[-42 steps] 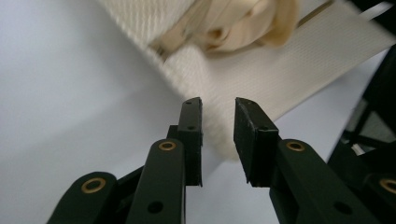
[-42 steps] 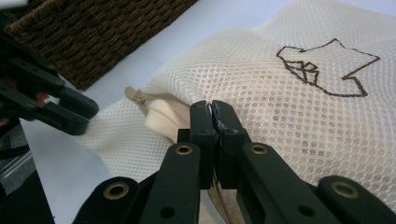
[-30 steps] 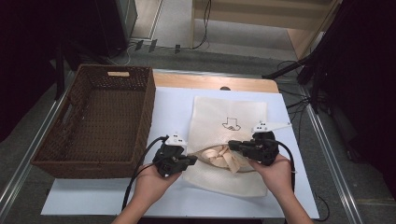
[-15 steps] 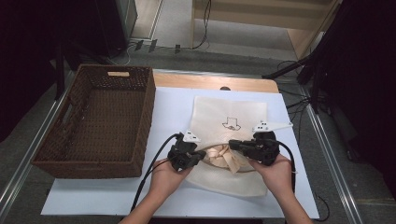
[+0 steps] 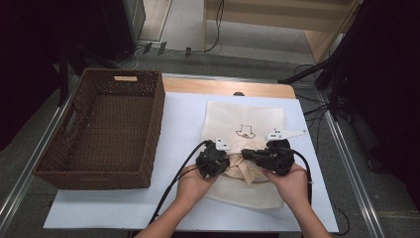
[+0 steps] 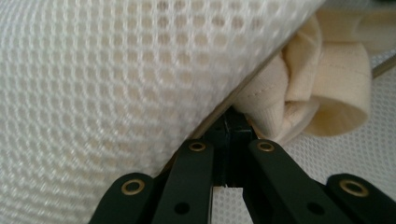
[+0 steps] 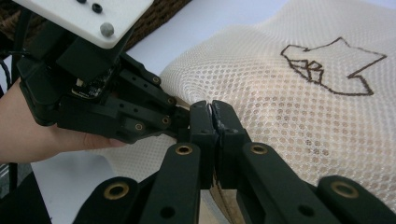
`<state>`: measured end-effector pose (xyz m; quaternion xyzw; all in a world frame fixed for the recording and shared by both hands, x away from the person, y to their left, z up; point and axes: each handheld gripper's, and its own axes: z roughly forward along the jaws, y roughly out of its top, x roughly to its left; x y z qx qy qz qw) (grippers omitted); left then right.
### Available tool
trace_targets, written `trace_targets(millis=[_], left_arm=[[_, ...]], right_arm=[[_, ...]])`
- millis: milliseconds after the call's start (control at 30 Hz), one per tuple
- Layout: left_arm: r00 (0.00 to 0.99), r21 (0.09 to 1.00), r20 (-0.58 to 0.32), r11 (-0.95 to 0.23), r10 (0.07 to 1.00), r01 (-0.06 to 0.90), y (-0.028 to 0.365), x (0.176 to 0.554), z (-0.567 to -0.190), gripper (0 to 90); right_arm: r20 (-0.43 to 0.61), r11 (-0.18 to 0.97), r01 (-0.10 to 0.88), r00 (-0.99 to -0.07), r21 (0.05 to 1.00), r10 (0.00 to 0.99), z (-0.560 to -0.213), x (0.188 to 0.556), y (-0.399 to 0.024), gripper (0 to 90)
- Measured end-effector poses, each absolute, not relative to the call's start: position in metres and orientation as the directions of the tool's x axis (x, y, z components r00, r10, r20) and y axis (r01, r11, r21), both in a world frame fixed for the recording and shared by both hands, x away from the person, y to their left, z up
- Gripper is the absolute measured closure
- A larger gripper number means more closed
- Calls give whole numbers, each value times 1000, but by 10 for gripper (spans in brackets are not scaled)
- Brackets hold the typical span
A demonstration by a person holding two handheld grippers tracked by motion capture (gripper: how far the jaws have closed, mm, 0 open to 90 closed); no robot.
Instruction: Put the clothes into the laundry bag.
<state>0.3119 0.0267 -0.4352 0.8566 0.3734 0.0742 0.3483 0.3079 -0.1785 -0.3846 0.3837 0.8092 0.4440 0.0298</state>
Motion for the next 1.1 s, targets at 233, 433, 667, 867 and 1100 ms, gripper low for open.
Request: trace_targets(millis=[233, 433, 667, 867, 1100], left_arm=[[706, 675, -115, -466, 699, 572, 16, 312, -436, 900], [720, 668, -146, -470, 678, 577, 13, 312, -435, 900], [737, 662, -108, -505, 667, 554, -2, 313, -433, 900], [712, 676, -115, -471, 692, 567, -13, 324, -436, 900], [696, 685, -116, -450, 709, 573, -18, 335, -439, 900]], right_arm=[[298, 331, 611, -702, 719, 647, -393, 312, -179, 888], [299, 334, 617, -698, 713, 651, -394, 312, -180, 889], [299, 336, 618, -697, 710, 652, -394, 313, -182, 889], [304, 336, 627, -692, 703, 655, -395, 313, -188, 892], [302, 325, 633, -679, 703, 669, -396, 312, -193, 895]])
